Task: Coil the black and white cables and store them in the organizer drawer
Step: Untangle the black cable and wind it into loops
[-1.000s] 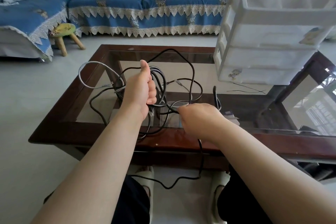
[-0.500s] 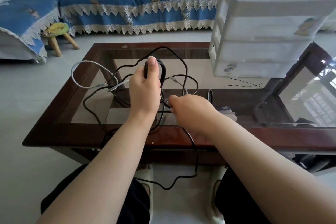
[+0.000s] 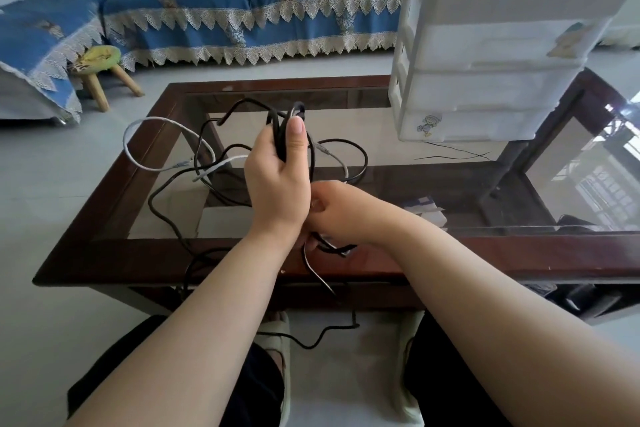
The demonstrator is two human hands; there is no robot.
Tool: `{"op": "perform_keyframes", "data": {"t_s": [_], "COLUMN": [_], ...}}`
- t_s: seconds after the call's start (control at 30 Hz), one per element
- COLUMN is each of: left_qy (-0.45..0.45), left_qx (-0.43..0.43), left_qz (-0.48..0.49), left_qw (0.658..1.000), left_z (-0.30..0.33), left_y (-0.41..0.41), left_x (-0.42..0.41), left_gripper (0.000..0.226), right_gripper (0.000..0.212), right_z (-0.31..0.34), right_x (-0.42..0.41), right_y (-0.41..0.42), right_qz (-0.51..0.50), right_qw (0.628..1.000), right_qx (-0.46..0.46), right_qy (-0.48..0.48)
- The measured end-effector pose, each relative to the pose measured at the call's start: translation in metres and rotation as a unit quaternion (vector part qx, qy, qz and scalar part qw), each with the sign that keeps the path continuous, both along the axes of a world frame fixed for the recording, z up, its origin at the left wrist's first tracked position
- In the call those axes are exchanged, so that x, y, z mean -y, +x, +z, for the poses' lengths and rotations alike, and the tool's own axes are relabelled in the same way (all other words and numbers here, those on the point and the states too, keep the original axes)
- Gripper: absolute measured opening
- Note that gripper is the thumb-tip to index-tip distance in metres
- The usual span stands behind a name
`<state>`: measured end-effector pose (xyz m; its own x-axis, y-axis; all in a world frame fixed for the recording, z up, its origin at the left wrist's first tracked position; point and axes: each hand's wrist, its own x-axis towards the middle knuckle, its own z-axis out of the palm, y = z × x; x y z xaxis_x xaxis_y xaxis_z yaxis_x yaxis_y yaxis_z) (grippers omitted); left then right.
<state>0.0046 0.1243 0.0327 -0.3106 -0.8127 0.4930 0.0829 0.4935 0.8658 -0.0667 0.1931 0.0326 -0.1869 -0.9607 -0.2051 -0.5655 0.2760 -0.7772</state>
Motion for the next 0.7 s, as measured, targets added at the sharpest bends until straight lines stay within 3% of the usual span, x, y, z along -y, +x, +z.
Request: {"op": "perform_keyframes", "data": {"t_s": [0.07, 0.17, 0.3, 0.43, 0.6, 0.7], "left_qy": [-0.026, -0.029, -0.043, -0.052, 0.046, 0.243], "left_qx": [0.005, 0.011, 0.081, 0.178, 0.366, 0.330], "left_qz": [0.003, -0.002, 0.005, 0.009, -0.064, -0.219], "left_qw": [1.000, 1.000, 0.996, 0.983, 0.927, 0.886], "left_z": [0.001, 0.000, -0.004, -0.004, 0.003, 0.002], "left_y": [0.000, 0.002, 0.002, 0.004, 0.008, 0.015], "left_x": [0.002, 0.006, 0.016, 0.027, 0.034, 0.033], "left_gripper": [0.033, 0.033, 0.038, 0.049, 0.050, 0.055], "right_gripper": [0.021, 0.055, 0.039, 0.039, 0.028, 0.039], "right_z": [-0.001, -0.007, -0.008, -0.003, -0.002, 0.001], "right_x": [-0.003, -0.008, -0.012, -0.020, -0.015, -0.013], "right_y": [0.000, 0.001, 0.002, 0.003, 0.002, -0.005], "right_qz": [0.033, 0.090, 0.087, 0.100, 0.096, 0.029], "right_qw": [0.999, 0.984, 0.961, 0.936, 0.896, 0.886], "right_qx": [-0.023, -0.147, -0.262, -0.333, -0.400, -0.393], "right_qy": [-0.012, 0.046, 0.012, -0.053, -0.167, -0.245]}}
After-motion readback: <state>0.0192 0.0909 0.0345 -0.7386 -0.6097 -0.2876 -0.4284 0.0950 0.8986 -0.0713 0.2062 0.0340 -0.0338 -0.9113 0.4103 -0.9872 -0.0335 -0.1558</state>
